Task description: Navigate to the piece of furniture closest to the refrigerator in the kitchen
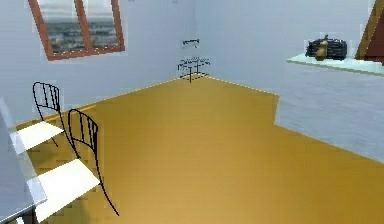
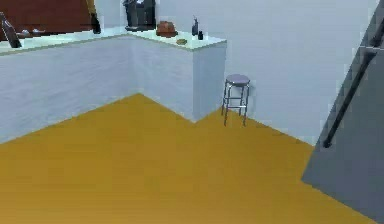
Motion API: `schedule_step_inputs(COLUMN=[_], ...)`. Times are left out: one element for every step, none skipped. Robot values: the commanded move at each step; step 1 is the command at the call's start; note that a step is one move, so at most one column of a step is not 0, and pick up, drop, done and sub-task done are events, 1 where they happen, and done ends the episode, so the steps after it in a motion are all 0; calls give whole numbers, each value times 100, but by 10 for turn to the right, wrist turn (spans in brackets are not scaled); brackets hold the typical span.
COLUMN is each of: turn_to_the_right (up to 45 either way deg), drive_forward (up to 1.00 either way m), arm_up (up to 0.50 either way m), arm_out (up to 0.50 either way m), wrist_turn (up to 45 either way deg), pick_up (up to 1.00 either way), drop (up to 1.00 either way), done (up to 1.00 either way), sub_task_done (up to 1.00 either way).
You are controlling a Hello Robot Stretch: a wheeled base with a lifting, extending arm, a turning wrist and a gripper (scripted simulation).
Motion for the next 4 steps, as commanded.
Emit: schedule_step_inputs(turn_to_the_right=[0, 450, 450, 420], drive_forward=[35, 0, 0, 0], arm_up=[0, 0, 0, 0], arm_out=[0, 0, 0, 0], wrist_turn=[0, 0, 0, 0], pick_up=[0, 0, 0, 0], drop=[0, 0, 0, 0], done=[0, 0, 0, 0], sub_task_done=[0, 0, 0, 0])
